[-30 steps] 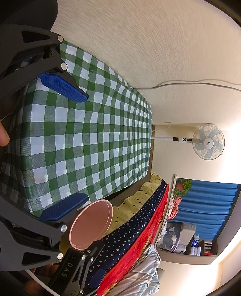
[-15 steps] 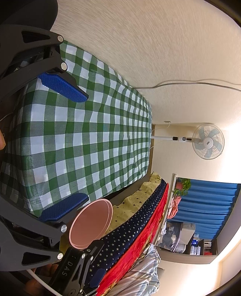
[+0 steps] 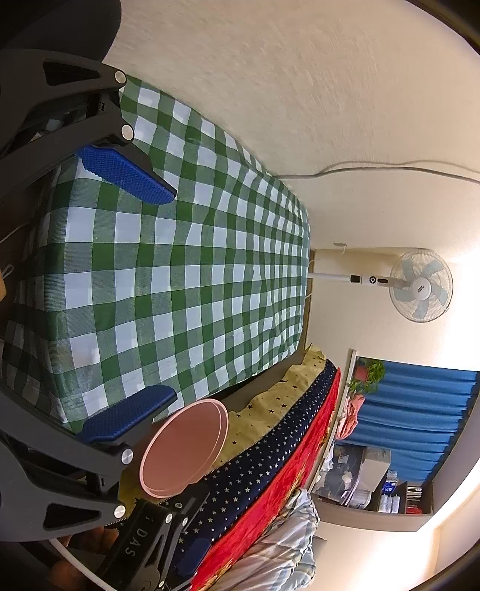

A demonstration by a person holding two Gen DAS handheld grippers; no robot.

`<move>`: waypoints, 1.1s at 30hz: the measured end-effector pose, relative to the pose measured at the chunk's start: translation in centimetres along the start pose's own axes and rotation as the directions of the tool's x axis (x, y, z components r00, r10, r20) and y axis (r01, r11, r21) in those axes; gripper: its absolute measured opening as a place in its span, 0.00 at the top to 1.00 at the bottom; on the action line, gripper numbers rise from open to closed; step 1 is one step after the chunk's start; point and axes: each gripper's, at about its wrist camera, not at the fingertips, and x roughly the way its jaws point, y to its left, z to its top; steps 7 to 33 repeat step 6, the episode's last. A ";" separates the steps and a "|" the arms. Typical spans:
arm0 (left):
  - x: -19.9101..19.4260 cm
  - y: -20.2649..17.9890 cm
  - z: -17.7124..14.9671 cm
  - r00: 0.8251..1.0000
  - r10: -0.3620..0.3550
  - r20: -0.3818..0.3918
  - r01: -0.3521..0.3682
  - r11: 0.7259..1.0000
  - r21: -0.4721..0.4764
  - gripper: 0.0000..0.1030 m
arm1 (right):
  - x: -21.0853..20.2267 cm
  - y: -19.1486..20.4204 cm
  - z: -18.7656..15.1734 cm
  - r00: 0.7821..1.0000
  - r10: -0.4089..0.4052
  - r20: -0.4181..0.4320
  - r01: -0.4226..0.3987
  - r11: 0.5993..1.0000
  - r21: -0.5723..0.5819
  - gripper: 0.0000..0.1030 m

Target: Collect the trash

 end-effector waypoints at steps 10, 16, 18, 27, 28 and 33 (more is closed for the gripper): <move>0.3 0.2 0.0 1.000 0.004 -0.009 -0.004 1.000 -0.009 0.08 | 0.0 0.0 0.0 1.000 0.000 -0.003 0.000 1.000 -0.001 0.05; 0.3 0.2 0.0 1.000 0.004 -0.009 -0.004 1.000 -0.009 0.08 | 0.0 0.0 0.0 1.000 0.000 -0.003 0.000 1.000 -0.001 0.05; 0.3 0.2 0.0 1.000 0.004 -0.009 -0.004 1.000 -0.009 0.08 | 0.0 0.0 0.0 1.000 0.000 -0.003 0.000 1.000 -0.001 0.05; 0.3 0.2 0.0 1.000 0.004 -0.009 -0.004 1.000 -0.009 0.08 | 0.0 0.0 0.0 1.000 0.000 -0.003 0.000 1.000 -0.001 0.05; 0.3 0.2 0.0 1.000 0.004 -0.009 -0.004 1.000 -0.009 0.08 | 0.0 0.0 0.0 1.000 0.000 -0.003 0.000 1.000 -0.001 0.05; 0.3 0.2 0.0 1.000 0.004 -0.009 -0.004 1.000 -0.009 0.08 | 0.0 0.0 0.0 1.000 0.000 -0.003 0.000 1.000 -0.001 0.05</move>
